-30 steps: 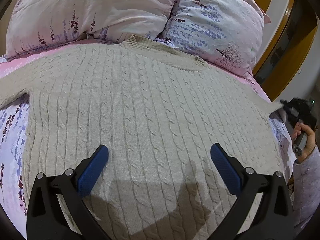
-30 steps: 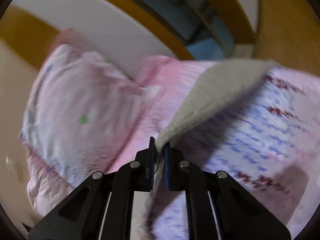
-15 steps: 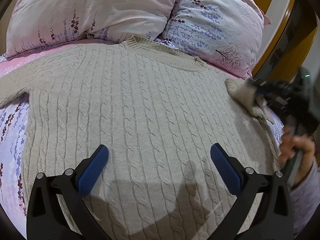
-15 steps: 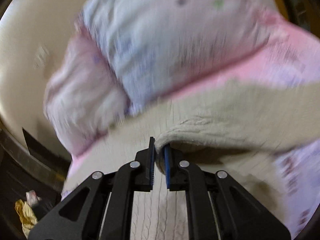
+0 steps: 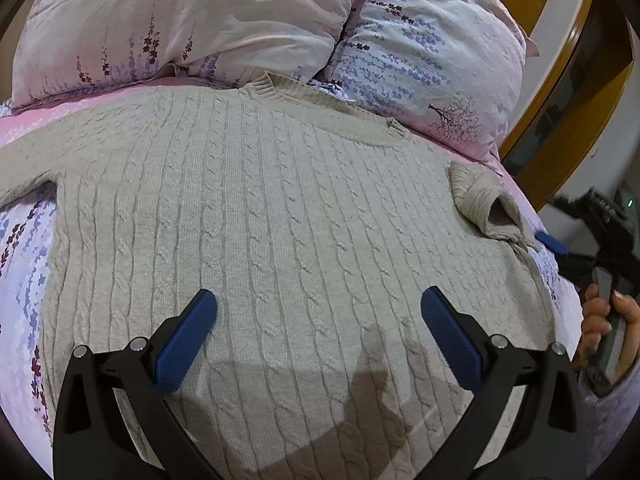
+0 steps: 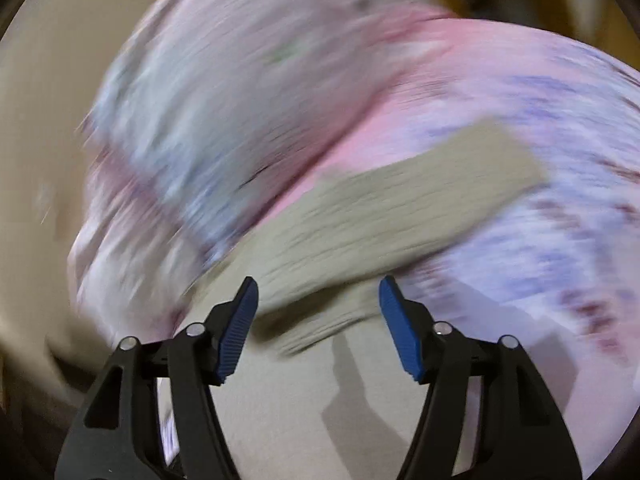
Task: Fold small clothes
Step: 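Fold the held sleeve across the sweater body and open the right gripper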
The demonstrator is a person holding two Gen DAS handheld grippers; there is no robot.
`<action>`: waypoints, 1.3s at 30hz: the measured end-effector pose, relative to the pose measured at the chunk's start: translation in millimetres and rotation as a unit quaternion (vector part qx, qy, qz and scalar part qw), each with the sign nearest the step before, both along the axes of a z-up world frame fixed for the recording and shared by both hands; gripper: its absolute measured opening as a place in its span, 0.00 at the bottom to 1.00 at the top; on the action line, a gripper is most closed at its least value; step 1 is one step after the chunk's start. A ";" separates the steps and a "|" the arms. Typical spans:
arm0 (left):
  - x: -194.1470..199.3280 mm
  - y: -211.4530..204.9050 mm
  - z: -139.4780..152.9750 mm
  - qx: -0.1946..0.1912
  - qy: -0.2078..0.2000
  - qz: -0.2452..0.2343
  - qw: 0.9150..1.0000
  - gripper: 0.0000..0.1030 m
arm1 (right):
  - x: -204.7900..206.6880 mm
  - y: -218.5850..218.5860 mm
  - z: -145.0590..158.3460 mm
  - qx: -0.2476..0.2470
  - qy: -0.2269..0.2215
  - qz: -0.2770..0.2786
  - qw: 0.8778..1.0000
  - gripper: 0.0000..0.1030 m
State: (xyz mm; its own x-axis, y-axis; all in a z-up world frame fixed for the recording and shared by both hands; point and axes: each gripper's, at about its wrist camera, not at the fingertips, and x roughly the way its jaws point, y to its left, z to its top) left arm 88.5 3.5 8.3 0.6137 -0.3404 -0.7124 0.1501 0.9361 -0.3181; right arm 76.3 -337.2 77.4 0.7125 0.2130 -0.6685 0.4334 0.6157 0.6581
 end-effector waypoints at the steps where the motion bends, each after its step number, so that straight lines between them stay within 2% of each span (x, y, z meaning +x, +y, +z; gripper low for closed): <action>1: -0.2 -0.4 0.0 0.000 0.000 0.000 1.000 0.99 | -6.9 -17.7 -7.2 0.015 0.022 -0.038 0.999 0.51; 3: -0.4 -0.6 0.1 -0.001 0.000 0.000 1.000 0.99 | -14.9 -42.4 -20.6 0.050 0.046 -0.085 0.994 0.50; 6: -0.4 -0.6 0.1 -0.001 0.000 0.000 1.000 0.99 | -16.9 -57.0 -27.9 0.063 0.055 -0.109 0.990 0.50; 16: -0.3 0.0 0.1 0.000 0.000 0.000 1.000 0.99 | 16.2 -41.9 -46.2 0.132 0.041 -0.084 0.987 0.51; 17: -0.3 0.1 0.1 0.000 -0.001 0.000 1.000 0.99 | 17.3 -40.5 -46.6 0.135 0.037 -0.085 0.987 0.50; 19: -0.2 0.2 0.1 -0.001 -0.001 0.000 1.000 0.99 | 15.5 -43.9 -48.4 0.142 0.029 -0.098 0.985 0.39; 21: -0.1 0.2 0.2 -0.001 0.000 0.000 1.000 0.99 | 12.5 -50.7 -48.0 0.125 0.031 -0.118 0.985 0.24; 25: -0.6 0.5 1.2 -0.006 -0.001 0.000 1.000 0.99 | 5.2 -63.3 -38.4 0.054 0.029 -0.163 0.985 0.20; 27: -0.8 1.2 2.0 -0.011 -0.002 0.001 1.000 0.99 | 6.3 -67.3 -35.9 0.031 0.027 -0.167 0.985 0.09; 30: -1.6 2.4 2.8 -0.017 -0.002 0.001 1.000 0.99 | 13.1 -65.0 -26.3 -0.006 0.016 -0.151 0.988 0.07; 35: -3.1 4.8 4.5 -0.028 -0.003 0.003 1.000 0.99 | 29.4 -31.2 24.4 -0.058 -0.066 -0.093 0.992 0.07; 39: -7.0 10.6 8.4 -0.041 -0.005 0.006 0.999 0.99 | 48.1 14.5 64.2 -0.078 -0.128 -0.018 0.989 0.07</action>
State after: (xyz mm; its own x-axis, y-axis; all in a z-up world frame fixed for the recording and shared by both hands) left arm 81.5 14.1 16.8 0.6252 -0.3911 -0.6755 0.1434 0.9082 -0.3931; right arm 124.4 -322.6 141.6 0.8676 0.0929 -0.4885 0.2884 0.7062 0.6466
